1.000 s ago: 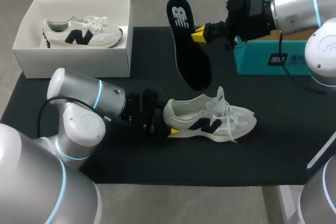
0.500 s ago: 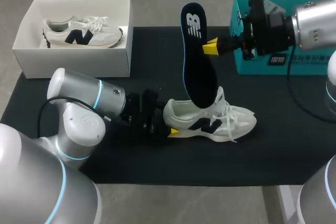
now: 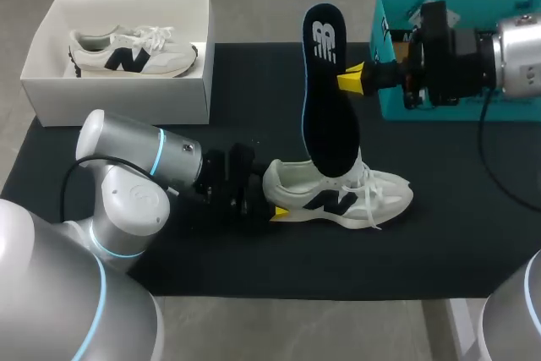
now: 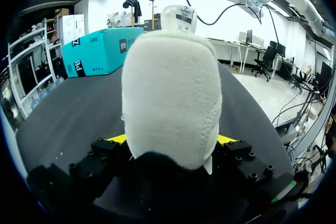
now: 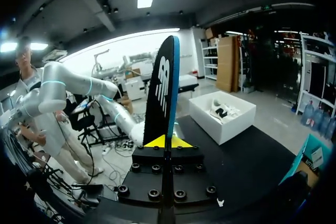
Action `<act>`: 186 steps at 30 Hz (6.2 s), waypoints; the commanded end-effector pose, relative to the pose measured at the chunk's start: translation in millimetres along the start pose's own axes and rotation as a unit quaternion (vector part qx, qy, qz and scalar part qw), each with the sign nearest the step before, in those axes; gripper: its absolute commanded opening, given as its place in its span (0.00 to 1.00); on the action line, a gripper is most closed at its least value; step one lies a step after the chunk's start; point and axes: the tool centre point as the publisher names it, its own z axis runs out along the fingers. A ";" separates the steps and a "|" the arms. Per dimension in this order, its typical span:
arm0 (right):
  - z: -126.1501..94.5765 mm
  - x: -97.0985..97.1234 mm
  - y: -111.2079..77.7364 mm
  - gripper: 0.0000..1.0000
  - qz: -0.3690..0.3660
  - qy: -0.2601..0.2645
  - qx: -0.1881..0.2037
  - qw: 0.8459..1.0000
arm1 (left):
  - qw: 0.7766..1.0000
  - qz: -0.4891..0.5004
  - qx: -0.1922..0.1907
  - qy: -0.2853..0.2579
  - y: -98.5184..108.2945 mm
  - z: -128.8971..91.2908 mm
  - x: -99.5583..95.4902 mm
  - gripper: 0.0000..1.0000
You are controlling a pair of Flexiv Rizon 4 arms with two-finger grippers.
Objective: Take the shoe out of the shoebox, open the shoe tongue, remove and reinsert the insole, then place the shoe into the shoebox
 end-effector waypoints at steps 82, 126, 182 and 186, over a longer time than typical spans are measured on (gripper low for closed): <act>-18.1 95.9 -1.3 0.00 0.200 -0.058 -0.008 0.978 | 1.000 0.006 0.003 0.010 2.1 -2.5 -8.5 0.66; -18.1 95.9 -1.3 0.00 0.200 -0.058 -0.008 0.978 | 0.978 -0.010 -0.210 -0.005 -39.5 -72.6 4.9 1.00; -18.1 95.9 -1.3 0.00 0.200 -0.058 -0.008 0.978 | 0.891 0.019 -0.452 -0.043 -69.4 -81.0 -1.6 1.00; -18.1 95.9 -1.3 0.00 0.200 -0.058 -0.008 0.978 | 0.891 0.029 -0.452 -0.040 -73.5 -79.7 -1.9 1.00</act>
